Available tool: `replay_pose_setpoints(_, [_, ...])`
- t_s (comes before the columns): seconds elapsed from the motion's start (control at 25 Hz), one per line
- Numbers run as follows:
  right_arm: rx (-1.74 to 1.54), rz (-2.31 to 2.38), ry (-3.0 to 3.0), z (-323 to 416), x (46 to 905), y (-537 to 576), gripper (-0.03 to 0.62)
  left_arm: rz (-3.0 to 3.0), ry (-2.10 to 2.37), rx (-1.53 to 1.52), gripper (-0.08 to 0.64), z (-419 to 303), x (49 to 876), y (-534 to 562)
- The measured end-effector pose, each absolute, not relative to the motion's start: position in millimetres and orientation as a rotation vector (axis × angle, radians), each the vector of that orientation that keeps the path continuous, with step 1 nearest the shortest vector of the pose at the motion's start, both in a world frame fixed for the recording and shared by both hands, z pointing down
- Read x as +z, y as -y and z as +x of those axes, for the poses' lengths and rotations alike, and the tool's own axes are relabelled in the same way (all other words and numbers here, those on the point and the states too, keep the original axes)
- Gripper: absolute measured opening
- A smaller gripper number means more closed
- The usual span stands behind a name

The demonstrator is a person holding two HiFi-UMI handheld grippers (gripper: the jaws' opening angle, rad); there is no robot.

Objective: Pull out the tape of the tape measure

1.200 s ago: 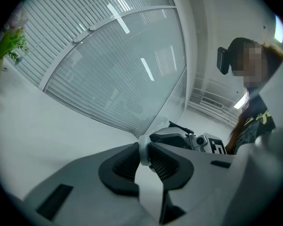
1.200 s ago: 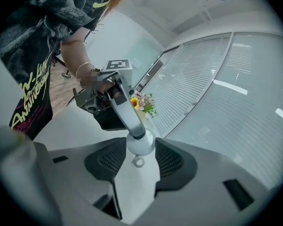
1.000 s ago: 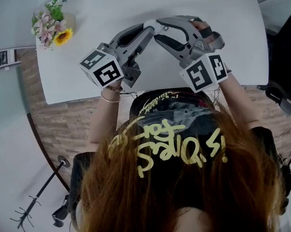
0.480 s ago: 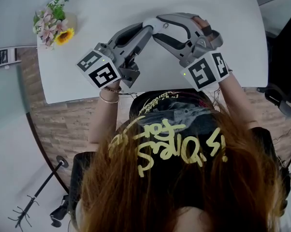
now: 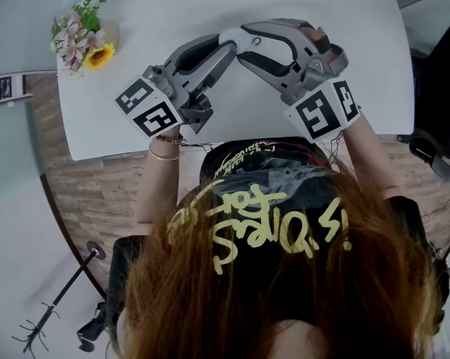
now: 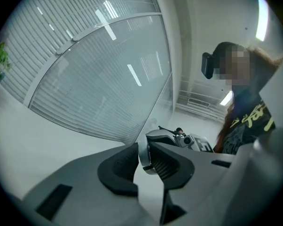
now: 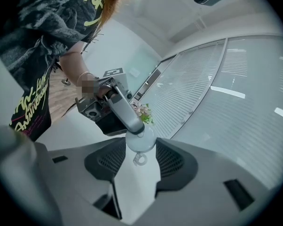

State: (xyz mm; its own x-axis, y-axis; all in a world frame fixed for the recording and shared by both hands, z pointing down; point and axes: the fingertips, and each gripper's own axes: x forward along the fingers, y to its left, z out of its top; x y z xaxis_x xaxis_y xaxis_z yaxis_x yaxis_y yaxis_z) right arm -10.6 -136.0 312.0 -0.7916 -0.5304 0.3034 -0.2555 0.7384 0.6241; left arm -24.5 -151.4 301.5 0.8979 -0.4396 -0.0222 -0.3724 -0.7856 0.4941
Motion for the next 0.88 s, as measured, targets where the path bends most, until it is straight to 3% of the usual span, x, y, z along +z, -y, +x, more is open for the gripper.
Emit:
replay_pose_setpoints(0.32, [-0.819, 0.601, 2.480, -19, 305, 131, 0.202, 2.681, 0.559, -0.112, 0.116, -15, 298, 147])
replay_pose_setpoints(0.4, [-0.828, 0.601, 2.478, -22, 305, 131, 0.202, 2.689, 0.569, -0.119, 0.077, -15, 296, 147])
replay_pose_setpoints(0.88, [-0.860, 0.611, 2.438, -16, 305, 139, 0.202, 2.698, 0.590, -0.149, 0.074, -24, 293, 151])
